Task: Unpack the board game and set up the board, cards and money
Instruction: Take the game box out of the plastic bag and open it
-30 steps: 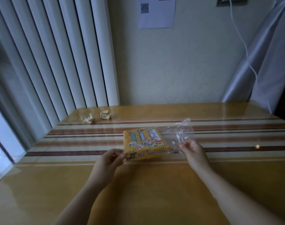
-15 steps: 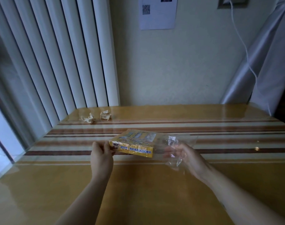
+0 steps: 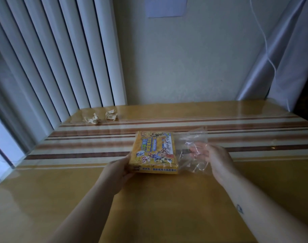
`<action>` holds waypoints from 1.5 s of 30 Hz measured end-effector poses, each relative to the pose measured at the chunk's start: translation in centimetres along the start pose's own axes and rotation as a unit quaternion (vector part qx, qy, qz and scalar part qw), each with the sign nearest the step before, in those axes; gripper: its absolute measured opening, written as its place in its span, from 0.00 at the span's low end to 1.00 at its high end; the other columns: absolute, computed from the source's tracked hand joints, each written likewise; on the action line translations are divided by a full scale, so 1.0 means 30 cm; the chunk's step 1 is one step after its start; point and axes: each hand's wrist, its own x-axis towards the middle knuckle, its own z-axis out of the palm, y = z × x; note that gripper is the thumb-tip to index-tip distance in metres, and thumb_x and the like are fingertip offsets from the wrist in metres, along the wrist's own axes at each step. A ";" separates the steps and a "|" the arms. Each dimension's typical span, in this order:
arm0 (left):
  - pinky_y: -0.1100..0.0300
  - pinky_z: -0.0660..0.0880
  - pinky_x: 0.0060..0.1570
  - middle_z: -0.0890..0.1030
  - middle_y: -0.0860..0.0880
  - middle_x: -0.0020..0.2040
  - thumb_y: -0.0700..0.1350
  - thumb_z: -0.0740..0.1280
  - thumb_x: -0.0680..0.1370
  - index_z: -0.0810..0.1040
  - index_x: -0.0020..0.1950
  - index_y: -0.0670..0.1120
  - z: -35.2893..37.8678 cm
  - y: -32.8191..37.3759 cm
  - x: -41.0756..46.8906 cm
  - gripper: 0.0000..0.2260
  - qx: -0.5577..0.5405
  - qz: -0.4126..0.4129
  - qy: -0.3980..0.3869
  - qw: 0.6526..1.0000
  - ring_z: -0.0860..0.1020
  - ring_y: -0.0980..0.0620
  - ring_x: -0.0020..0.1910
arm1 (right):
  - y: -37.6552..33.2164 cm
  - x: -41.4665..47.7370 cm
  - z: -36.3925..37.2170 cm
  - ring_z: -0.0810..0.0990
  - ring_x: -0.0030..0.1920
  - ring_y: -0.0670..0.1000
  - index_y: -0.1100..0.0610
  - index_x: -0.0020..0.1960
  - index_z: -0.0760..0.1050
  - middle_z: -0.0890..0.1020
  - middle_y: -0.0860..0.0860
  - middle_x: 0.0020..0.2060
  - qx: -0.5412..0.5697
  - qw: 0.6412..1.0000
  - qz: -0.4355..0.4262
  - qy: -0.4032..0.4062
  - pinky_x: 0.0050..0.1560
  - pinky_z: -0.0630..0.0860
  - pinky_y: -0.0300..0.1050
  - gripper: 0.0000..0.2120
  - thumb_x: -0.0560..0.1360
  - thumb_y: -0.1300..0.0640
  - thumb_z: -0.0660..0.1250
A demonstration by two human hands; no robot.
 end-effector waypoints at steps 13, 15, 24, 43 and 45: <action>0.52 0.79 0.46 0.82 0.42 0.46 0.44 0.69 0.76 0.78 0.49 0.43 0.056 -0.023 -0.040 0.06 0.018 0.045 0.066 0.997 0.82 0.46 0.45 | -0.027 -0.017 0.003 0.83 0.45 0.56 0.59 0.53 0.79 0.84 0.55 0.44 -0.188 0.974 0.064 -0.106 0.53 0.78 0.55 0.07 0.75 0.62 0.67; 0.47 0.79 0.51 0.83 0.42 0.46 0.47 0.70 0.75 0.80 0.47 0.43 0.062 -0.028 -0.035 0.07 0.033 0.055 0.096 0.993 0.82 0.44 0.47 | -0.037 -0.010 0.029 0.83 0.41 0.52 0.59 0.58 0.78 0.83 0.53 0.41 -0.242 0.960 0.052 -0.130 0.48 0.80 0.49 0.11 0.75 0.64 0.66; 0.53 0.75 0.46 0.79 0.48 0.40 0.49 0.65 0.78 0.79 0.47 0.45 0.116 -0.042 -0.034 0.08 0.044 0.094 0.207 0.973 0.77 0.47 0.43 | -0.013 -0.025 0.074 0.76 0.22 0.44 0.61 0.51 0.78 0.77 0.52 0.26 -0.298 0.945 0.017 -0.131 0.24 0.69 0.33 0.08 0.80 0.58 0.61; 0.52 0.70 0.55 0.78 0.40 0.54 0.48 0.60 0.81 0.76 0.55 0.41 0.157 0.054 -0.008 0.11 -0.032 0.146 0.315 0.937 0.75 0.41 0.54 | -0.077 -0.037 0.121 0.79 0.34 0.48 0.54 0.44 0.81 0.85 0.54 0.40 -0.185 0.965 0.015 -0.183 0.35 0.73 0.38 0.14 0.66 0.45 0.75; 0.54 0.70 0.52 0.78 0.44 0.50 0.48 0.62 0.80 0.75 0.51 0.44 0.147 0.050 -0.008 0.08 -0.033 0.160 0.297 0.941 0.74 0.45 0.49 | -0.075 -0.027 0.119 0.78 0.32 0.49 0.59 0.47 0.81 0.85 0.58 0.43 -0.177 0.967 0.008 -0.184 0.37 0.74 0.41 0.17 0.67 0.47 0.76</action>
